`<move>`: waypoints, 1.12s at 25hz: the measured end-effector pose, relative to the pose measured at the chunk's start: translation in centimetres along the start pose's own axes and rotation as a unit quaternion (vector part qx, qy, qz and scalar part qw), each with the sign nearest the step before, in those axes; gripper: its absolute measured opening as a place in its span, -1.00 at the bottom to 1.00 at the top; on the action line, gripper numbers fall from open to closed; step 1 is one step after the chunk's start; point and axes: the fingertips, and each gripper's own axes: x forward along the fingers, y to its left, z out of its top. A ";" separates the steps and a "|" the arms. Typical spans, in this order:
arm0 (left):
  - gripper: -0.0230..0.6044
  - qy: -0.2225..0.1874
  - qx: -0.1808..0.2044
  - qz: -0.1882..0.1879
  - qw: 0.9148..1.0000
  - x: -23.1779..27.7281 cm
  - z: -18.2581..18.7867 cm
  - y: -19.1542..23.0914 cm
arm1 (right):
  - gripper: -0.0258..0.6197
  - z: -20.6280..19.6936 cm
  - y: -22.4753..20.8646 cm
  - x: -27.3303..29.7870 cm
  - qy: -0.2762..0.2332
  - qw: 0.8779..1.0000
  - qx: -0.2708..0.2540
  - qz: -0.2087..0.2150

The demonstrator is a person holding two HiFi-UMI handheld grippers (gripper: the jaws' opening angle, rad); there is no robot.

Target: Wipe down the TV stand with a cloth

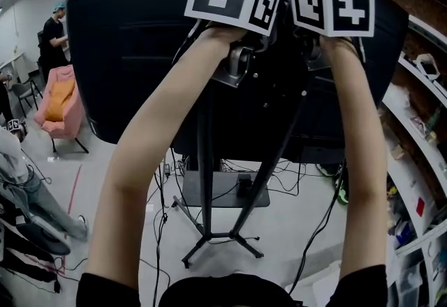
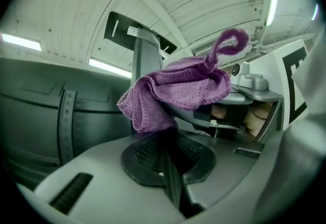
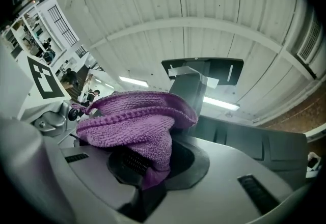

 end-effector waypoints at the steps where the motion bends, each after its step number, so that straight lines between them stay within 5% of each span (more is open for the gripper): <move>1: -0.91 0.002 -0.002 -0.001 1.000 -0.1 -0.4 -0.1 | -0.72 -0.5 0.1 0.1 0.008 1.000 0.002 0.001; 12: -0.91 0.021 -0.018 -0.030 0.999 -1.4 -6.9 -2.9 | -0.72 -5.0 2.2 -0.1 0.081 0.995 -0.047 -0.023; 20: -0.91 0.024 0.021 -0.019 0.999 -4.3 -10.3 -3.6 | -0.72 -8.1 3.9 -0.8 0.107 0.994 0.002 -0.024; 28: -0.91 0.038 0.004 -0.047 0.998 -6.7 -14.3 -4.3 | -0.72 -12.0 5.5 -1.4 0.130 0.990 0.037 -0.039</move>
